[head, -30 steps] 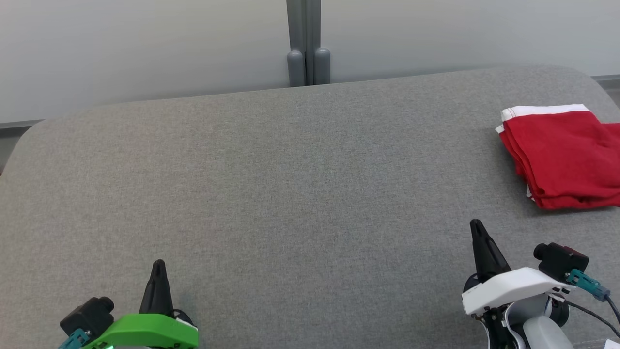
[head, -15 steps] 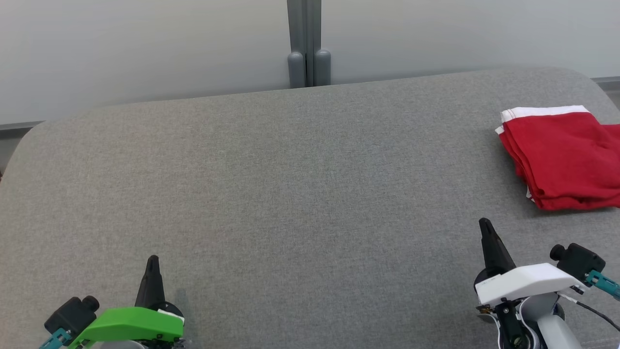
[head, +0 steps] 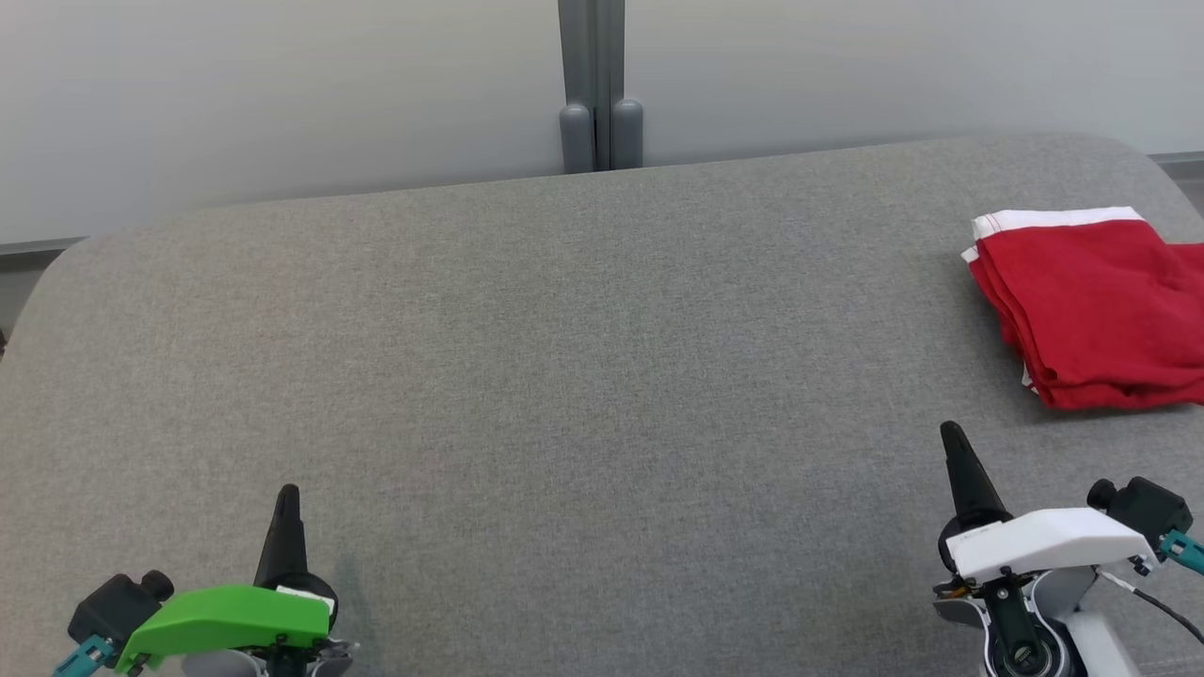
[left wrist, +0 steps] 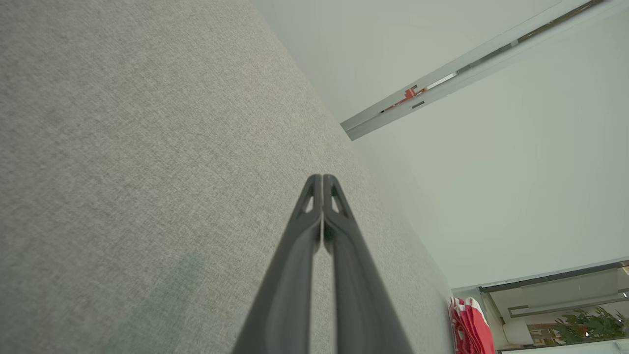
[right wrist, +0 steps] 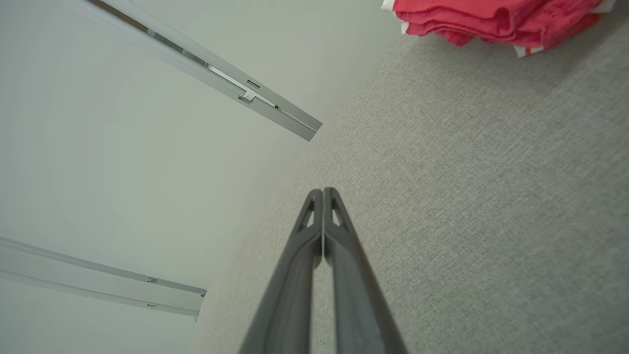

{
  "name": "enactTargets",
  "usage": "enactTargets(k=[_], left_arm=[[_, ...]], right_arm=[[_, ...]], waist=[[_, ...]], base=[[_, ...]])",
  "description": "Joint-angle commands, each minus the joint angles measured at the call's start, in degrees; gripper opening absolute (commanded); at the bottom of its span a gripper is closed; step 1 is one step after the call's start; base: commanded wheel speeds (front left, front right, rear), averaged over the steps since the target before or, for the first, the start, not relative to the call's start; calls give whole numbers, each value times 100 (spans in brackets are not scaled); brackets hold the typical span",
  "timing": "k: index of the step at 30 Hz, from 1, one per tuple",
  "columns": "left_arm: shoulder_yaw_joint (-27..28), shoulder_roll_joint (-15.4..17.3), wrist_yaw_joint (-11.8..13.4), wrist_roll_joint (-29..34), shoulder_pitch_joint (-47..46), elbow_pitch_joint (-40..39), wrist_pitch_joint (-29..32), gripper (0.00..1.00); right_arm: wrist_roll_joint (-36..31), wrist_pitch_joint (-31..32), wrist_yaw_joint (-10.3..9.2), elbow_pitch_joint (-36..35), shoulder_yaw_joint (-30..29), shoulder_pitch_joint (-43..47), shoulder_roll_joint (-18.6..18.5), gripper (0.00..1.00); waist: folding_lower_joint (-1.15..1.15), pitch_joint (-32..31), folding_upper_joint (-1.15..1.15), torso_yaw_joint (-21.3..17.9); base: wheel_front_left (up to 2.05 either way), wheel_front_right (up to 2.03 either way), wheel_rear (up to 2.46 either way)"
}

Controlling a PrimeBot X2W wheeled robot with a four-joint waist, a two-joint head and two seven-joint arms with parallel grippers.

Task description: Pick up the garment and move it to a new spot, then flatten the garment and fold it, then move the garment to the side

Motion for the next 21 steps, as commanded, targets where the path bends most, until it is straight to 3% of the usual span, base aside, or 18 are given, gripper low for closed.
enactTargets(k=[1,21], left_arm=[[57,41,-53,-158,-166,-74,44,0],[260,45,-194,-1187,-275,-71,363,0]], right_arm=[[174,42,-3,-86,-33,-121,-33,0],[1367,361,-4,-150,-199,-131,-36,0]], waist=[[0,-2,0,0],[0,-36,0,8]], base=[[0,0,0],[0,0,0]])
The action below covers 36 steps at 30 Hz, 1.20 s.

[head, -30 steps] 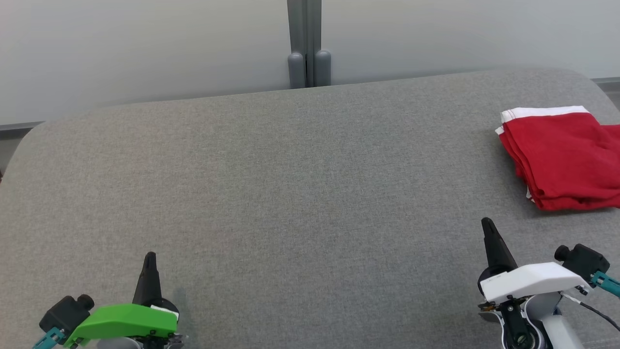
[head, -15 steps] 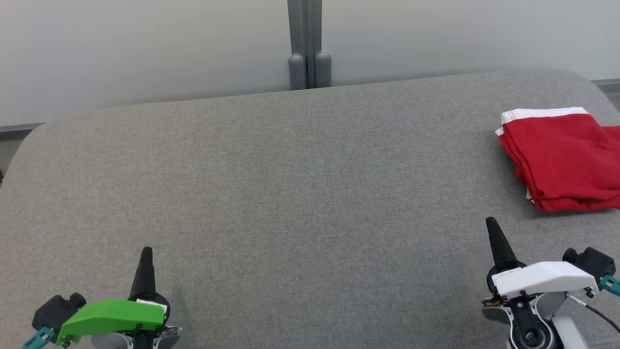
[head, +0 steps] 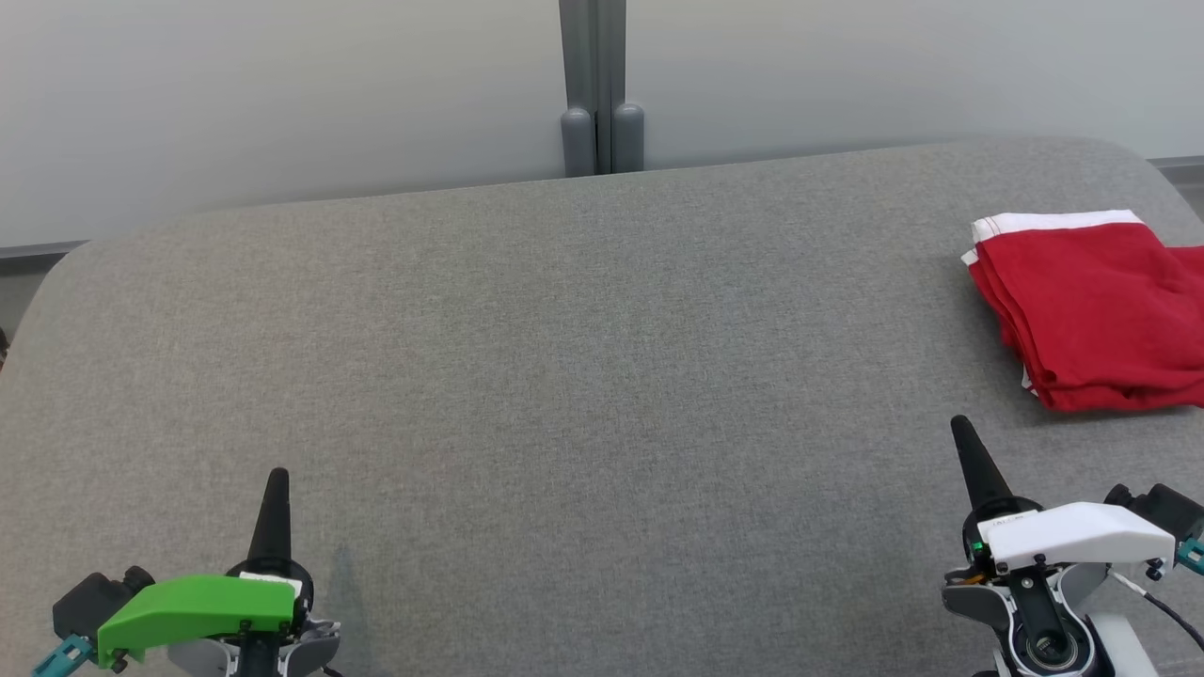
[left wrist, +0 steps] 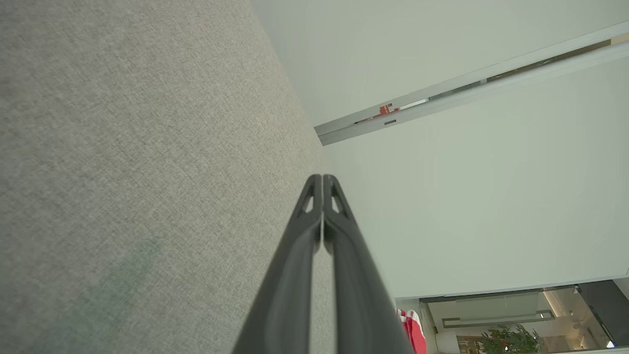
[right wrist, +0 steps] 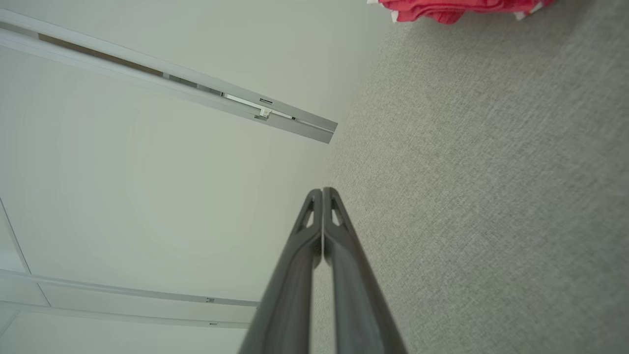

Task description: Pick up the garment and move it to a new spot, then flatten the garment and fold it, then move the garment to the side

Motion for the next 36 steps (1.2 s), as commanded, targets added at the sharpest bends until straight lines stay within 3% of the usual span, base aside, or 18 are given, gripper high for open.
enactTargets(k=[1,36], left_arm=[[52,42,-46,-139,-141,-54,39,0],[331,42,-246,-1554,-276,-45,474,0]], right_arm=[[143,44,-3,-70,-28,-105,-31,0],[1781,491,-2,-151,-270,-113,-27,0]], waist=[[0,-2,0,1],[0,-62,0,14]], base=[[0,0,0],[0,0,0]])
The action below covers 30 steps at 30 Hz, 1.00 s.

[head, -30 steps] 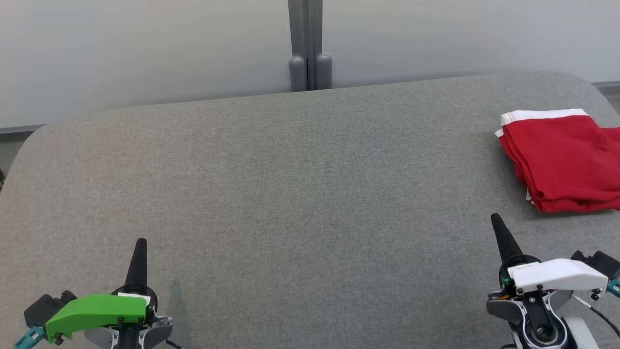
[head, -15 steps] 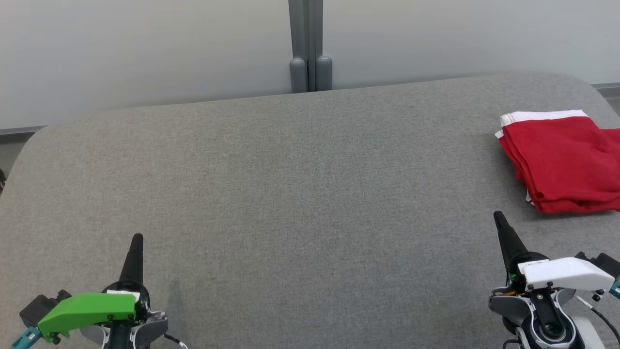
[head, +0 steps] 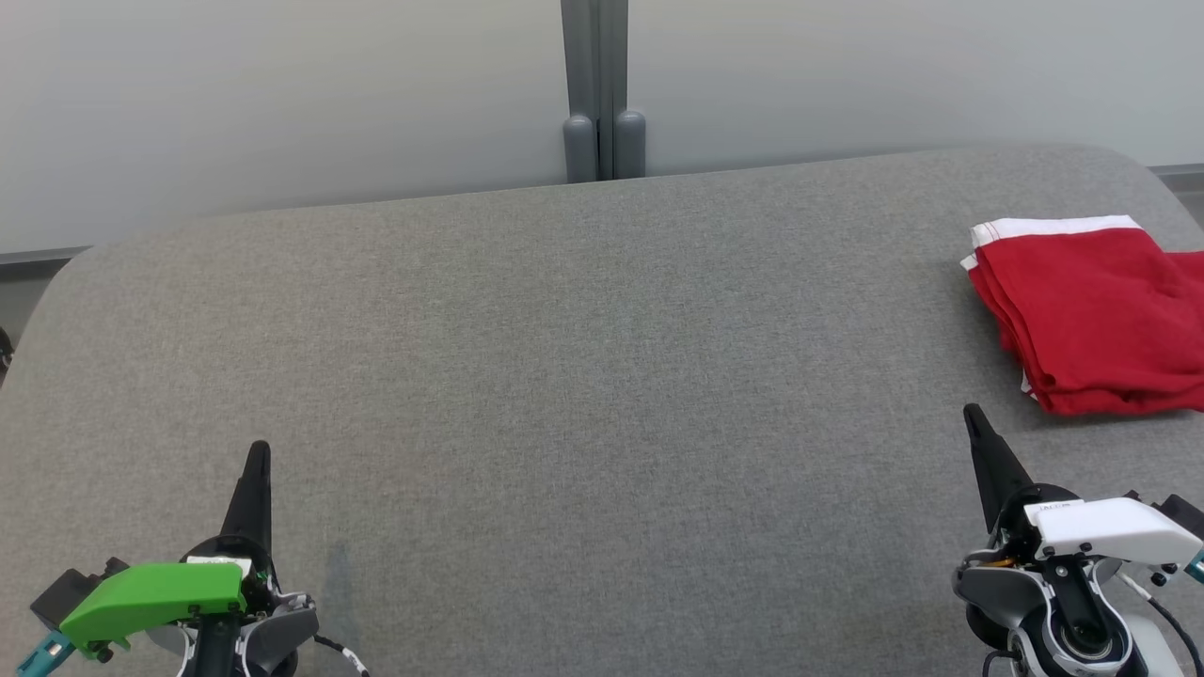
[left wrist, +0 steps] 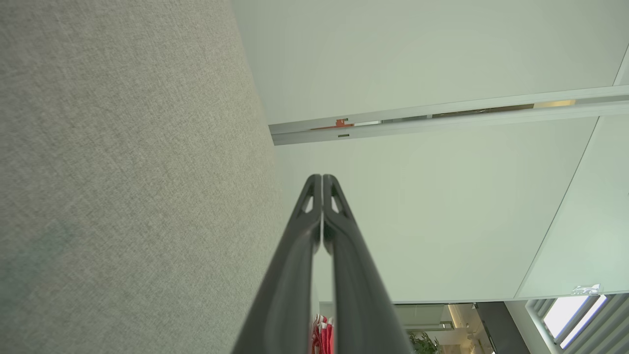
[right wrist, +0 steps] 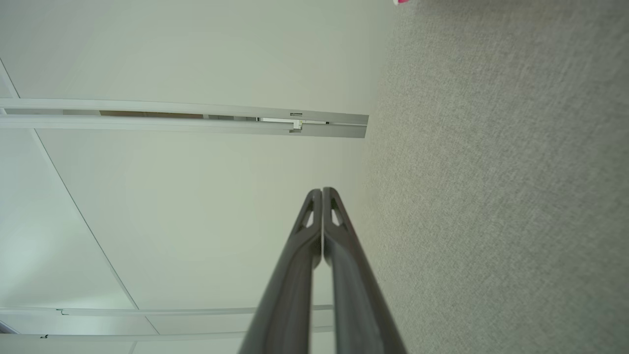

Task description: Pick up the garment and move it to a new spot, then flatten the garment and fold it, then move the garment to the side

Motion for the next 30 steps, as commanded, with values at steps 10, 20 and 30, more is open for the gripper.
enactTargets(k=[10,20,30], left_arm=[[99,39,-90,-426,-127,-24,119,0],[122,37,-108,-545,-124,-20,165,0],[125,34,-108,-542,-124,-20,169,0]], right_arm=[[468,152,2,-60,-80,-64,-24,0],[615,191,2,-67,-106,-62,-19,0],[607,198,2,-66,-113,-63,-13,0]], waist=[[0,-18,0,4],[0,-26,0,6],[0,-26,0,6]], base=[[0,0,0],[0,0,0],[0,0,0]])
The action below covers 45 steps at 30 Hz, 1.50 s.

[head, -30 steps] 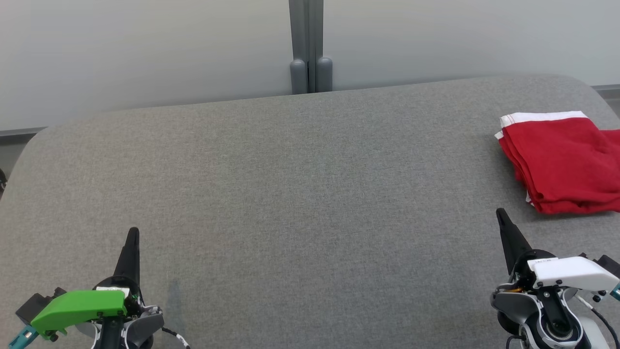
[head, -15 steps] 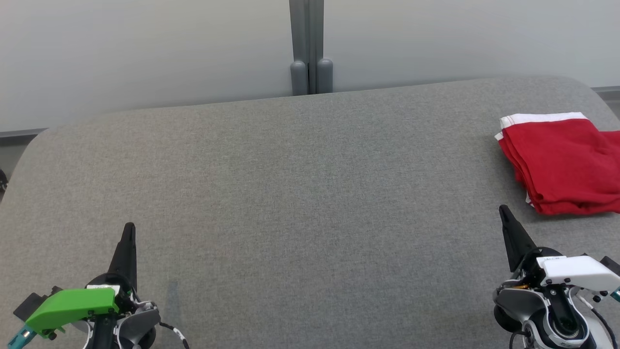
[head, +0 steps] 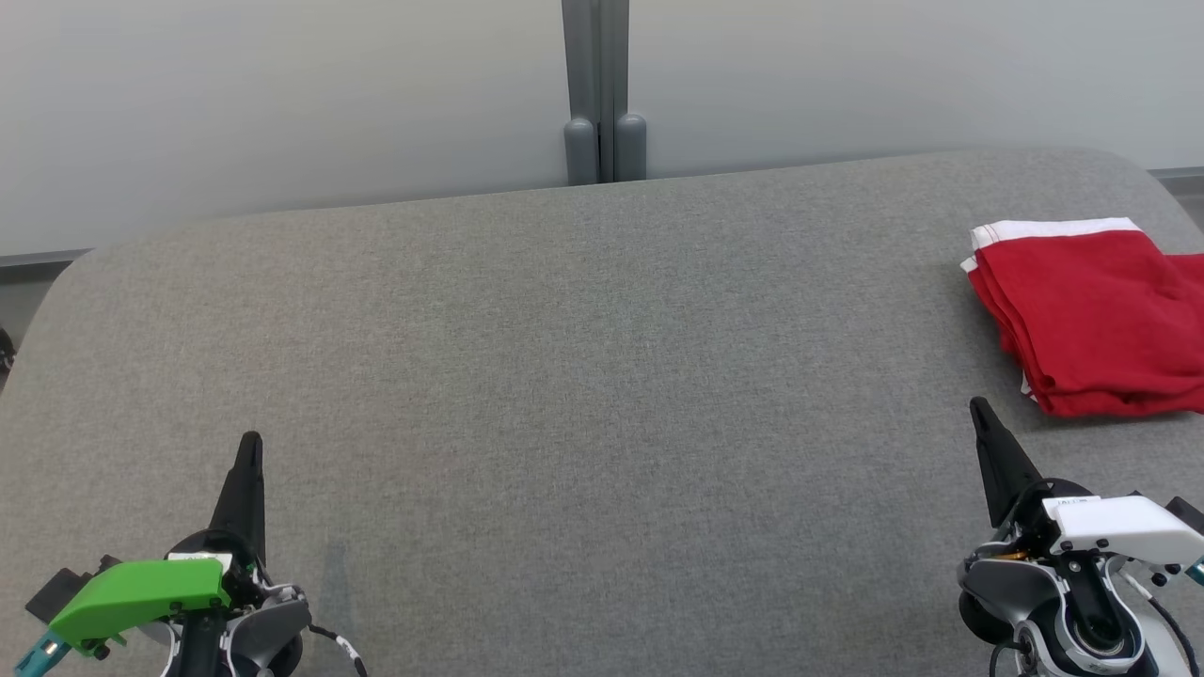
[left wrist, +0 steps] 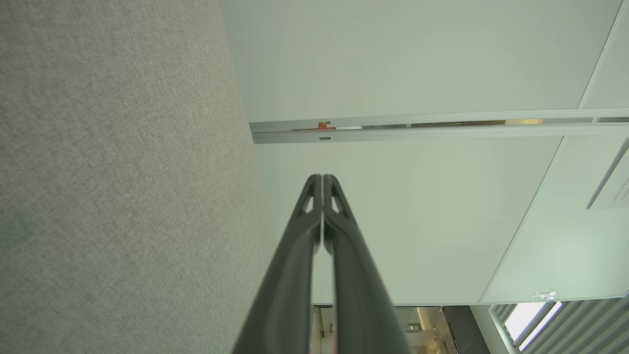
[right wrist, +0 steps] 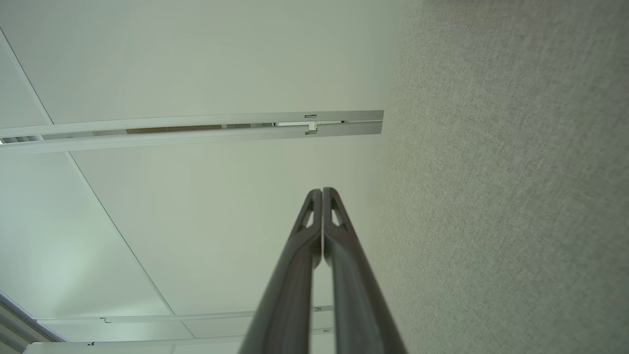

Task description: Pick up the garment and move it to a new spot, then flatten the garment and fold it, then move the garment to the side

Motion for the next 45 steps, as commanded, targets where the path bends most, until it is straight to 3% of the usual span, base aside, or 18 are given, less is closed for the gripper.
enactTargets(k=[1,45], left_arm=[[18,34,-33,-12,-60,-11,18,0],[25,25,-33,-1,-61,-12,28,0]], right_arm=[[8,32,2,-30,-13,-34,-15,0],[-16,37,2,-28,-28,-35,0,0]], waist=[[0,0,0,0],[0,0,0,0]], base=[[0,0,0],[0,0,0]])
